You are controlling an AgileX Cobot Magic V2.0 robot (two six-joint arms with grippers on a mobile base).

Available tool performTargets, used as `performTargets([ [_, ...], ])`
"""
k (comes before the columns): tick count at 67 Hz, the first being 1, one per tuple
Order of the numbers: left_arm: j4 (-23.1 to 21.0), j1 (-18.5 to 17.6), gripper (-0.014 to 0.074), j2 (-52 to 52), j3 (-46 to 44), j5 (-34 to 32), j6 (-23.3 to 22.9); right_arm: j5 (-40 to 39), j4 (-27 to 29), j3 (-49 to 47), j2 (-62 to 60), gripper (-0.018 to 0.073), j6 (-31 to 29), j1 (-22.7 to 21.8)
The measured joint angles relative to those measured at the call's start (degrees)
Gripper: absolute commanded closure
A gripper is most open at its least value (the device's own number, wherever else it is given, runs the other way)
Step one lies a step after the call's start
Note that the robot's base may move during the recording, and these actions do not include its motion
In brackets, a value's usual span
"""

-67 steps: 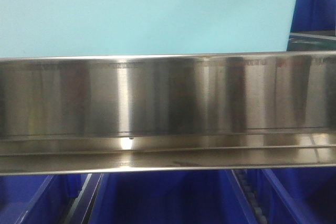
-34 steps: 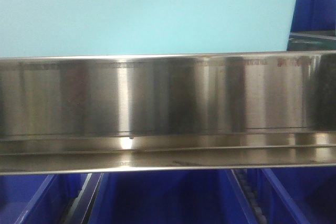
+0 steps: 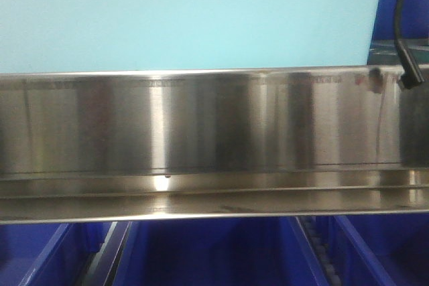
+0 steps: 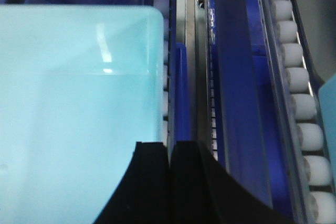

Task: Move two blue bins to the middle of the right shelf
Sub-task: 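Close both grippers on the teal bin's side walls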

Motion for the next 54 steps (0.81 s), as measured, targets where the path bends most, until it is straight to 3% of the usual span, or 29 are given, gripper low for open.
performTargets([
  [7,-0.1,-0.4,0.0288,0.0,0.0,-0.6,0.4,-0.1,-0.1,-0.3,0.3,0.0417,0.0,0.0],
  [12,-0.2,-1.0,0.0258,0.1,0.0,-1.5,0.4,-0.1,-0.1,-0.3,0.5,0.0261,0.0,0.0],
  [15,-1.0,-1.2,0.0258,0.4,0.0,-1.7,0.4,-0.1,-0.1,-0.3,0.5,0.0232,0.0,-0.3],
  [23,-3.5,-1.4,0.0258,2.2,-0.1,-0.6,0.3,-0.1,1.9,-0.3,0.7,0.0252,-0.9,-2.5],
  [36,-5.6,-0.9,0.0258,7.5,-0.1,0.6,0.2,-0.9,13.9,-0.3,2.0,0.0284,-8.7,-8.5],
  [54,-7.1,-0.7,0.0258,12.5,-0.1,0.9,0.2,0.9,16.9,-0.7,7.8,0.0284,-11.9,-9.0],
])
